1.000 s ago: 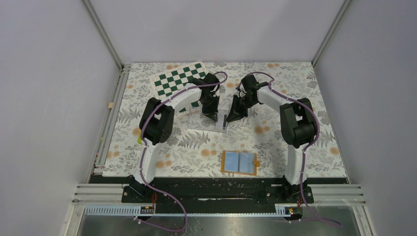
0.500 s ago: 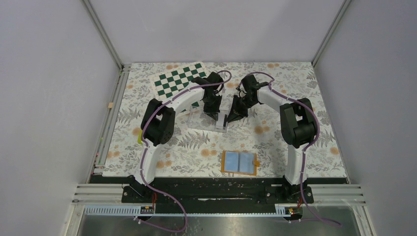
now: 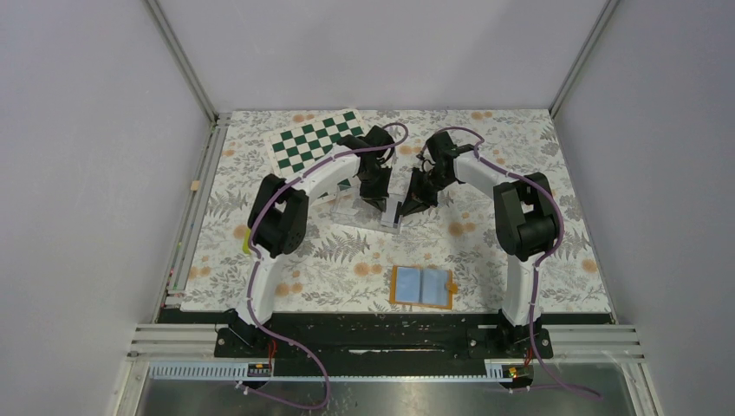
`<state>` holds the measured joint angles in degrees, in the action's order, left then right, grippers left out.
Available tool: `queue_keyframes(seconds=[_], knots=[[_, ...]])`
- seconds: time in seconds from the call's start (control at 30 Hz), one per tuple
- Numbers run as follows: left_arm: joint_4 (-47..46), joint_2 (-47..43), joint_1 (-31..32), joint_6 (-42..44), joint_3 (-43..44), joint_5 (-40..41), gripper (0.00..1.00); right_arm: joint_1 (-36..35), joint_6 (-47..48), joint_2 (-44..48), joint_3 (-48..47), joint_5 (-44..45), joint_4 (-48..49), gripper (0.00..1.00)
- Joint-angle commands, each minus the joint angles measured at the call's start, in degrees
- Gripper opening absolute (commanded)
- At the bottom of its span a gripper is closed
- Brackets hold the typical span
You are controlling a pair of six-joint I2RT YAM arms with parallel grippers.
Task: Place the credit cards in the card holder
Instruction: Pick up the credit card from the storage box.
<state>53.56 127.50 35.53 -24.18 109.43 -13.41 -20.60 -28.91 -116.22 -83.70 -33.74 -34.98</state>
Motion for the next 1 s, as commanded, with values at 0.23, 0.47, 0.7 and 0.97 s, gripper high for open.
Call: queue_keyframes(seconds=[0.23,0.47,0.7,0.97], knots=[[-10.8,-6.2,0.4,-5.5,-3.3,-11.4,0.06,-0.6,0.8,-0.4,0.2,-1.5,0.4,0.04],[-13.8,-7.6,-0.3,-7.1,-6.4,-14.6,0.09,-0.6,0.7,-0.4,0.1,-1.4,0.3,0.04],[-13.2,-6.0,-0.4,-6.2,-7.4,-13.0,0.3,-0.6,0.7,-0.3,0.2,-1.5,0.3,0.04],[-11.6,-5.2,-0.9,-5.2,-6.9,-10.7,0.16,-0.6,0.7,-0.3,0.1,-1.5,0.3,0.04]])
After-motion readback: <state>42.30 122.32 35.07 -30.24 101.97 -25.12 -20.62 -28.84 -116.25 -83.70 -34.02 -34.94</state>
